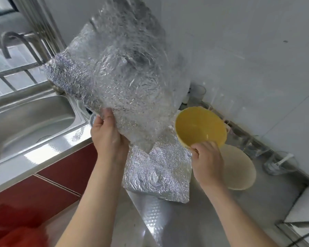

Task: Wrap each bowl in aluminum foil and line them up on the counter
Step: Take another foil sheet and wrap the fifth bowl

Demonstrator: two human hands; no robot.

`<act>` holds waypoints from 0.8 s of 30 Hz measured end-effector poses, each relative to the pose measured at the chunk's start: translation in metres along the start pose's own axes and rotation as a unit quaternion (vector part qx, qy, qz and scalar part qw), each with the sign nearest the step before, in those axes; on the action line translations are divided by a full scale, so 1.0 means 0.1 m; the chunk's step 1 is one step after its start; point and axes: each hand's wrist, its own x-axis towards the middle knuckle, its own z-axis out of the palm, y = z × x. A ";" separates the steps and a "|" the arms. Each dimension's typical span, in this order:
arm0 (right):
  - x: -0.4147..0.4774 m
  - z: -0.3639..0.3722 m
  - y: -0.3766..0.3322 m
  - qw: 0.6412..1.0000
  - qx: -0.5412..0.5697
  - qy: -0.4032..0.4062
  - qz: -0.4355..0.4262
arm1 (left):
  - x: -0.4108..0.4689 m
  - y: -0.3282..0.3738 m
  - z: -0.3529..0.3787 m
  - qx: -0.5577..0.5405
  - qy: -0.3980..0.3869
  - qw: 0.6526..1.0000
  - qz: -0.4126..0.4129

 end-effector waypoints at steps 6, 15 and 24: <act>-0.27 0.47 -0.18 0.993 0.028 -0.069 -0.094 | 0.37 -0.25 -0.31 -0.136 0.041 0.972 -0.189; -0.65 0.81 -0.11 0.943 0.005 -0.328 -0.063 | -0.02 -0.76 -0.56 -0.129 0.108 0.946 -0.277; -0.37 0.19 -0.05 0.516 0.603 -0.194 0.577 | -0.23 -1.09 -0.57 -0.052 0.119 0.930 -0.344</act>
